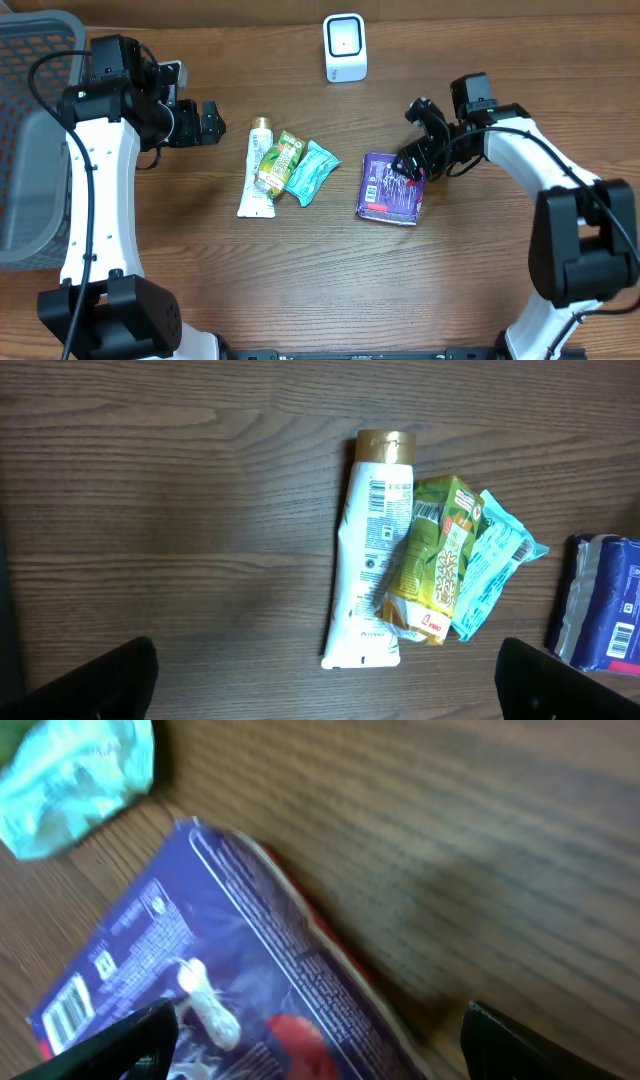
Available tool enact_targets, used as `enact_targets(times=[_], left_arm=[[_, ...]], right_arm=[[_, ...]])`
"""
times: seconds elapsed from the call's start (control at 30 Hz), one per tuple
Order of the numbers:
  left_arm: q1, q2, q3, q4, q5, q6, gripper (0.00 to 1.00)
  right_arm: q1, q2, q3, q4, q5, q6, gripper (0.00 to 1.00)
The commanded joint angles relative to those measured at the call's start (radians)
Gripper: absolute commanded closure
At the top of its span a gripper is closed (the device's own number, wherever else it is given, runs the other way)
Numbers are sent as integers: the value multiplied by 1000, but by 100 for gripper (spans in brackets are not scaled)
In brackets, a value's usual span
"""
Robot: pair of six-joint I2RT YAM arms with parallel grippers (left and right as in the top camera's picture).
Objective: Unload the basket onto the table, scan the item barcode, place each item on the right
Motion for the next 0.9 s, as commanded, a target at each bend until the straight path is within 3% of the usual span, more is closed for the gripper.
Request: enact_targets(times=[0.0,0.13,0.2,0.33,0.5,0.57,0.73,0.87], left_arm=[[2,-32,-2,3,9,-12,0],[2,-32,-2,3,9,-12,0],[2,-32,-2,3,9,-12,0],[2,-32,-2,3,9,-12,0],[2,-32,-2,3,9,-13,1],[2,-32,-2,3,9,-12,0],[2,-32,-2,3,9,-12,0],[2,-32,-2,3,9,-12,0]], right_arm=[[-5,10,9,-21,-61,-68,11],[-5,9,9,-97,-92,-72,13],[-5,9,13,-140,-87,-47,20],[-18,9,37,-206,-88,105,66],[-21,9,51,-220,-97,365,95],[-18,9,51,-227,-106,463,96],[-6,9,46,-222,-31,865,96],[23,9,45,-250,54,1000,96]])
